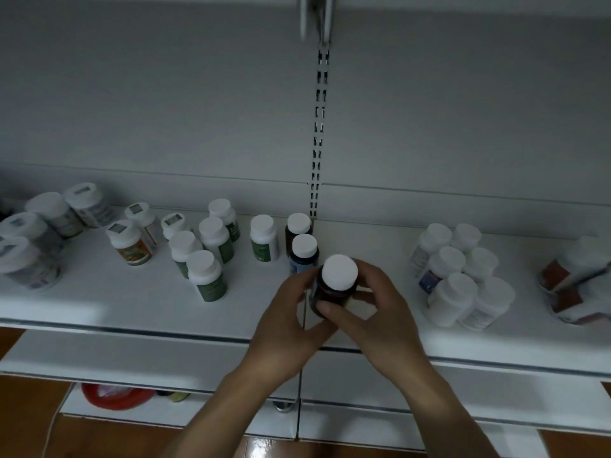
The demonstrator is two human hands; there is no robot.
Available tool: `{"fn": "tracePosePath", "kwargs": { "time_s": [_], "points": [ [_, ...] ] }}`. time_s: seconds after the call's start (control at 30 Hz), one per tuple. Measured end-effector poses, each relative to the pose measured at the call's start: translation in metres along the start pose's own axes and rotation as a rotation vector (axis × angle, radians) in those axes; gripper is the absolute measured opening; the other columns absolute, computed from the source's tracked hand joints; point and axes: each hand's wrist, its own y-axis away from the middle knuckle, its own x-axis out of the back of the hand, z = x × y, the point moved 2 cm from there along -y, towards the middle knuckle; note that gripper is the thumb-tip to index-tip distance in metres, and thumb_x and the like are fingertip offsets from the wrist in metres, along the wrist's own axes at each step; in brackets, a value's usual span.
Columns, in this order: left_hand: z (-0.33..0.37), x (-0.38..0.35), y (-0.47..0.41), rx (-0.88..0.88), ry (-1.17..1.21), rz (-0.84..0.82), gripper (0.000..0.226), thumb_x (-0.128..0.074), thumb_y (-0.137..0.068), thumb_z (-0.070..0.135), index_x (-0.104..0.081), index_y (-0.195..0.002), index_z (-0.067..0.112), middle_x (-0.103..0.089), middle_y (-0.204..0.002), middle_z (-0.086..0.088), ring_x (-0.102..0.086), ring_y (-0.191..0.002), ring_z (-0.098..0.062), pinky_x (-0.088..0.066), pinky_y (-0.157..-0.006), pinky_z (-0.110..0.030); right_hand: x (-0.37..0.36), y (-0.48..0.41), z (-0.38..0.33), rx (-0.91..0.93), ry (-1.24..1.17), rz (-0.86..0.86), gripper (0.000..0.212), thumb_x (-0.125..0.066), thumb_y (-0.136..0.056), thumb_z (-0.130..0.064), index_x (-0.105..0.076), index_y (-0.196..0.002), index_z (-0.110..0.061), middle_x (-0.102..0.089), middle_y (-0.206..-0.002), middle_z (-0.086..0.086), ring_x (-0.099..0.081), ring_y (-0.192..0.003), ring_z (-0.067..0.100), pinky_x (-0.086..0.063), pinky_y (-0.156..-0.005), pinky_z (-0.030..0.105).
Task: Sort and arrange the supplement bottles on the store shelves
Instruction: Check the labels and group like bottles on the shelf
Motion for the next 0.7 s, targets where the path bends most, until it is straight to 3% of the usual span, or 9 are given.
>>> {"fn": "tracePosePath", "kwargs": {
  "time_s": [0.1,0.2,0.33,0.4,0.53,0.6,0.7],
  "points": [
    [0.016,0.003,0.001,-0.109,0.044,0.062,0.066,-0.081,-0.078,0.012,-0.048,-0.123,0.048,-0.058,-0.123,0.03,-0.051,-0.116,0.012,-0.041,-0.094,-0.008,0.002,0.008,-0.021,0.204,0.028,0.034,0.057,-0.08,-0.074,-0.028,-0.053,-0.121,-0.046,-0.056,-0.121,-0.026,-0.055,-0.115,0.003,-0.042,-0.09,0.01],
    [0.031,0.006,0.004,-0.21,0.073,0.094,0.067,-0.082,-0.074,0.012,-0.051,-0.117,0.053,-0.056,-0.12,0.036,-0.051,-0.116,0.012,-0.041,-0.095,-0.008,0.008,0.012,-0.035,0.358,0.04,0.078,0.058,-0.078,-0.073,-0.029,-0.055,-0.124,-0.04,-0.056,-0.121,-0.022,-0.056,-0.115,0.009,-0.041,-0.091,0.011],
    [0.04,0.005,0.006,-0.263,0.073,0.085,0.075,-0.081,-0.075,0.014,-0.047,-0.116,0.066,-0.055,-0.123,0.035,-0.051,-0.119,0.011,-0.042,-0.097,-0.01,0.013,0.015,-0.04,0.407,0.03,0.101,0.053,-0.074,-0.073,-0.032,-0.057,-0.123,-0.031,-0.058,-0.12,-0.018,-0.057,-0.115,0.01,-0.04,-0.09,0.011],
    [0.038,0.005,0.008,-0.251,0.058,0.071,0.076,-0.081,-0.076,0.012,-0.046,-0.117,0.066,-0.055,-0.124,0.034,-0.051,-0.119,0.008,-0.04,-0.097,-0.01,0.013,0.016,-0.038,0.359,-0.005,0.11,0.053,-0.074,-0.072,-0.035,-0.057,-0.121,-0.03,-0.06,-0.118,-0.018,-0.057,-0.113,0.006,-0.04,-0.088,0.009],
    [0.033,0.006,0.015,-0.233,0.118,0.097,0.058,-0.074,-0.072,0.038,-0.052,-0.124,0.049,-0.059,-0.124,0.024,-0.056,-0.119,-0.002,-0.043,-0.098,-0.015,0.015,0.017,-0.027,0.17,-0.217,0.085,0.061,-0.077,-0.068,-0.03,-0.048,-0.122,-0.036,-0.059,-0.11,-0.027,-0.061,-0.104,0.004,-0.049,-0.084,0.015],
    [0.033,0.009,0.018,-0.26,0.147,0.123,0.06,-0.075,-0.072,0.037,-0.052,-0.127,0.037,-0.06,-0.124,0.021,-0.057,-0.118,-0.006,-0.045,-0.1,-0.019,0.015,0.016,-0.02,0.019,-0.353,0.041,0.062,-0.076,-0.069,-0.025,-0.047,-0.122,-0.04,-0.064,-0.105,-0.022,-0.065,-0.098,0.005,-0.053,-0.08,0.02],
    [0.036,0.012,0.021,-0.296,0.166,0.151,0.062,-0.076,-0.071,0.035,-0.05,-0.128,0.033,-0.061,-0.123,0.02,-0.058,-0.118,-0.006,-0.045,-0.1,-0.019,0.016,0.013,-0.013,-0.166,-0.536,-0.008,0.059,-0.072,-0.066,-0.037,-0.053,-0.122,-0.036,-0.07,-0.105,-0.011,-0.068,-0.098,0.011,-0.056,-0.075,0.027]
  ]
}}
